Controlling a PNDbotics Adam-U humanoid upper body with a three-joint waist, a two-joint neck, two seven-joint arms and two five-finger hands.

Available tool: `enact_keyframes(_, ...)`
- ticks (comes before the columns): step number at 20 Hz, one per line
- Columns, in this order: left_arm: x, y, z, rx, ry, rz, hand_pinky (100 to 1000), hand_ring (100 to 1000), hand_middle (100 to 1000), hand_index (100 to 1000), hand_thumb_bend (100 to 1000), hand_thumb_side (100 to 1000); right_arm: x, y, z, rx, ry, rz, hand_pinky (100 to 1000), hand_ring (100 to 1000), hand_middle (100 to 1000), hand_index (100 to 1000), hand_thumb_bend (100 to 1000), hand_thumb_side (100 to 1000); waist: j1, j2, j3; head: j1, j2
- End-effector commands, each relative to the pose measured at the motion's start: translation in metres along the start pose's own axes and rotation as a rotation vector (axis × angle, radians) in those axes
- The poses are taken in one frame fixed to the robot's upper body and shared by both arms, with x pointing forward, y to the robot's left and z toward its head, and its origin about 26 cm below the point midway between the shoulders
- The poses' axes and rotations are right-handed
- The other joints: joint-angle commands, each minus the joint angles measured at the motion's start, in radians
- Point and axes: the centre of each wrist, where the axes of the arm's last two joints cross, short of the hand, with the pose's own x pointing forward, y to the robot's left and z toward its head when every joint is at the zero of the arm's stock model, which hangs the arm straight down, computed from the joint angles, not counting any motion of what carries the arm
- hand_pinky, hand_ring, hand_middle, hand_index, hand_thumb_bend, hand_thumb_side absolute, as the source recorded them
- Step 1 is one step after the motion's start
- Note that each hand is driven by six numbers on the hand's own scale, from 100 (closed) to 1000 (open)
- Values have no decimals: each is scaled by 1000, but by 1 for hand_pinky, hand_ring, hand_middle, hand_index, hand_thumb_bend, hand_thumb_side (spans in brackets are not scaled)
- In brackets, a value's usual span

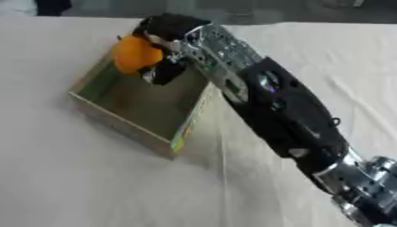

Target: Pick up objects on the table and place them in the box.

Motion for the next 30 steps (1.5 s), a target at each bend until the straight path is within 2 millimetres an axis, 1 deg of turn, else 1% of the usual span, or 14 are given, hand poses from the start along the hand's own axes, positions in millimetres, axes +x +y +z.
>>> enact_keyframes(1,7,2,-4,6,-30,5,779,627,684,852,100,938,-3,-18,6,-42,5,15,860,938,841,896,100,419,7,-26,1,3,-7)
enact_keyframes(5,8,2,-4,7,-30,7,779,627,684,852,100,938,-2,-11,3,-11,-4,22,862,941,850,919,100,465,9,-24,3,1,-9)
enact_keyframes(6,8,2,-4,7,-31,7,779,627,684,852,100,937,-1,-10,2,-7,-7,24,864,943,852,924,154,510,9,-24,4,1,-9)
enact_keyframes(7,8,2,-4,7,-31,7,779,627,684,852,100,938,-1,-10,2,-7,-8,26,867,947,859,940,294,582,9,-23,4,2,-9)
enact_keyframes(8,8,2,-4,8,-31,6,779,627,684,852,100,937,-1,-11,3,-7,-13,27,880,959,881,988,575,680,9,-23,4,3,-8)
enact_keyframes(9,8,2,-4,8,-31,5,779,627,684,852,100,937,-1,-11,3,-2,-21,25,886,968,893,1000,661,701,9,-23,3,5,-7)
enact_keyframes(10,8,2,-4,9,-31,5,779,627,684,852,100,937,-2,-12,4,3,-28,22,891,975,900,1000,714,762,8,-23,3,7,-5)
enact_keyframes(11,8,2,-4,10,-32,5,779,627,684,852,100,937,-2,-13,4,8,-34,18,892,977,901,1000,729,777,8,-23,2,10,-5)
enact_keyframes(14,8,2,-4,9,-31,6,779,627,684,852,100,937,-3,-15,6,15,-39,7,892,977,900,1000,723,773,6,-23,2,17,-4)
enact_keyframes(17,8,2,-4,11,-31,4,779,627,684,852,100,937,-5,-17,8,7,-36,1,890,973,896,1000,669,748,7,-24,1,18,-4)
enact_keyframes(21,7,3,-4,12,-30,2,779,627,684,852,100,937,-8,-25,15,-42,-27,-17,887,964,882,1000,568,755,8,-25,-2,20,-3)
enact_keyframes(23,7,3,-4,14,-29,0,779,627,684,851,100,936,-12,-33,23,-93,-15,-43,884,956,866,989,499,775,9,-27,-4,22,-2)
enact_keyframes(25,6,4,-4,16,-27,-3,780,627,684,851,100,936,-19,-43,33,-152,5,-75,876,945,846,972,393,794,11,-29,-6,26,0)
enact_keyframes(30,5,5,-3,20,-24,-9,779,627,684,850,100,936,-31,-62,63,-276,45,-133,874,935,828,949,290,815,15,-33,-14,34,0)
